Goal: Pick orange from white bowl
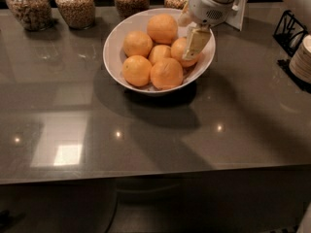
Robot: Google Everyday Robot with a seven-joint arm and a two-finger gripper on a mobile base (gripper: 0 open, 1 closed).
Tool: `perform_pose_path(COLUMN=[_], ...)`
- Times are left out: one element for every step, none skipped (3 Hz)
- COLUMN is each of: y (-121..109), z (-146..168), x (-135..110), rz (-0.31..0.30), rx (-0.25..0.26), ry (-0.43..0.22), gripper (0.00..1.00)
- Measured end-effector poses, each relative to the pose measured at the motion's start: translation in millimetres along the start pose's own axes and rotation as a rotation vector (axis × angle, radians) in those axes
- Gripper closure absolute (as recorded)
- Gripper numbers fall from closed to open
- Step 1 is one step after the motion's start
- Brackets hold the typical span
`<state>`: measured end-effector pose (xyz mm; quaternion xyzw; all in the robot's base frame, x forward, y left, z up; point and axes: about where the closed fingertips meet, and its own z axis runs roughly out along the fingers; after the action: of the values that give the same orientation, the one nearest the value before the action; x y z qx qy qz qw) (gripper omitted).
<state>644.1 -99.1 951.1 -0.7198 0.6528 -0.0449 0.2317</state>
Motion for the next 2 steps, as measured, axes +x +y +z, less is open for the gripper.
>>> perform_pose_path(y=[6, 10], z=[15, 36], x=[8, 14], rz=[-0.006, -0.015], rx=[-0.035, -0.07], ry=[0.035, 0.063], gripper=[0.33, 0.34])
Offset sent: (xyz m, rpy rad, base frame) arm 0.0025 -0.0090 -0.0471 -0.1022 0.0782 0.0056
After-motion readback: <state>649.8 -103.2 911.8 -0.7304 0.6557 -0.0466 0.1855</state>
